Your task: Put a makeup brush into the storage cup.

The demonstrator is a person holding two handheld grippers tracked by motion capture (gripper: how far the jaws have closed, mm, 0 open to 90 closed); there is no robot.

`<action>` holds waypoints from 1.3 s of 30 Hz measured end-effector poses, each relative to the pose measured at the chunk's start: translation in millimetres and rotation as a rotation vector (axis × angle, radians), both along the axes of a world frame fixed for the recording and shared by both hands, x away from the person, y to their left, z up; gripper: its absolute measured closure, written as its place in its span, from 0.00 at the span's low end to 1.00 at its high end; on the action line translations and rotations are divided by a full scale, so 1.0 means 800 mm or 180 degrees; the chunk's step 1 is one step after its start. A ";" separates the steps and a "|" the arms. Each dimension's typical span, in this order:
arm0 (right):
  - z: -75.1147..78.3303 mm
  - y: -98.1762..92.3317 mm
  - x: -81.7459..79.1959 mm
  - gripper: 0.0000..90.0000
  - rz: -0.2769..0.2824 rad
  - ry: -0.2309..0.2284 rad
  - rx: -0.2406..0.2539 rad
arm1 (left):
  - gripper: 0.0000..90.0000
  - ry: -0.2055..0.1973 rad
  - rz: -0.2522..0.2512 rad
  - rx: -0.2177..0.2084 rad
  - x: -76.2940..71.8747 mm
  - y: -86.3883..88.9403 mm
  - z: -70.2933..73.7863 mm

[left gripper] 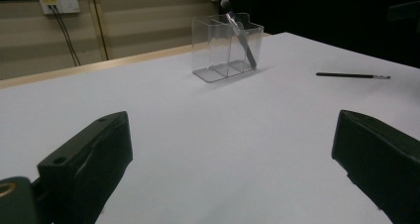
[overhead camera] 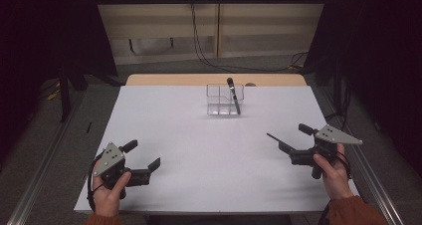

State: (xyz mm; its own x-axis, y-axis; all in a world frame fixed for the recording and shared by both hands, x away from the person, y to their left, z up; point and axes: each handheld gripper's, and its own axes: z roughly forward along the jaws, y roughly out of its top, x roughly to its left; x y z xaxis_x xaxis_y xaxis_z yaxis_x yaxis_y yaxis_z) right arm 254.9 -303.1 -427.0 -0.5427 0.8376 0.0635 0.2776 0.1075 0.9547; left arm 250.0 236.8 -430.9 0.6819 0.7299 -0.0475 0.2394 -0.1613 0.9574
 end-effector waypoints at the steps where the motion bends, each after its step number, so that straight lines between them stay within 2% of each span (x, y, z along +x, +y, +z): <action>1: 0.000 0.000 0.003 0.01 0.0018 0.0024 -0.0013 | 0.02 -0.0002 -0.0003 0.0011 0.000 -0.001 0.000; 5: 0.003 -0.002 0.017 0.01 0.0061 0.0114 -0.0044 | 0.02 -0.0012 -0.0014 0.0015 -0.001 -0.001 0.000; 10: 0.008 -0.007 0.034 0.01 0.0101 0.0109 -0.0050 | 0.02 -0.0016 -0.0018 0.0017 -0.001 -0.001 0.000; 14: 0.006 -0.004 0.046 0.01 0.0236 0.0230 -0.0171 | 0.02 -0.0016 -0.0036 0.0027 -0.001 -0.001 0.000; 19: 0.009 -0.003 0.057 0.01 0.0309 0.0413 -0.0295 | 0.02 -0.0016 -0.0046 0.0034 -0.001 -0.002 0.000; 22: 0.010 -0.003 0.063 0.01 0.0278 0.0452 -0.0356 | 0.02 -0.0014 -0.0040 0.0028 -0.001 -0.003 0.000; 24: 0.011 -0.003 0.067 0.01 0.0273 0.0520 -0.0456 | 0.02 -0.0020 -0.0053 0.0035 0.000 -0.003 0.000; 29: 0.013 -0.008 0.075 0.01 0.0278 0.0670 -0.0546 | 0.02 -0.0021 -0.0054 0.0046 -0.001 -0.002 0.000; 32: 0.013 -0.011 0.081 0.01 0.0281 0.0787 -0.0591 | 0.02 -0.0021 -0.0031 0.0042 -0.002 0.000 0.000; 35: 0.011 -0.014 0.088 0.02 0.0308 0.0959 -0.0722 | 0.02 -0.0013 -0.0001 0.0033 -0.002 0.001 0.000; 39: 0.003 -0.017 0.098 0.03 0.0389 0.1309 -0.0892 | 0.02 -0.0024 -0.0030 0.0061 -0.003 -0.002 0.000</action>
State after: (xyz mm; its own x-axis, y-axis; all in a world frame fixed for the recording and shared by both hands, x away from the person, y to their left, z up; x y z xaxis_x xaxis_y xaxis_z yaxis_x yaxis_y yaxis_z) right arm 333.1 -316.9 -424.4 -0.6150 0.7850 0.0744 0.5937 0.3988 0.6989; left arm 247.9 235.6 -430.8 0.6890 0.7242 -0.0283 0.2305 -0.1820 0.9559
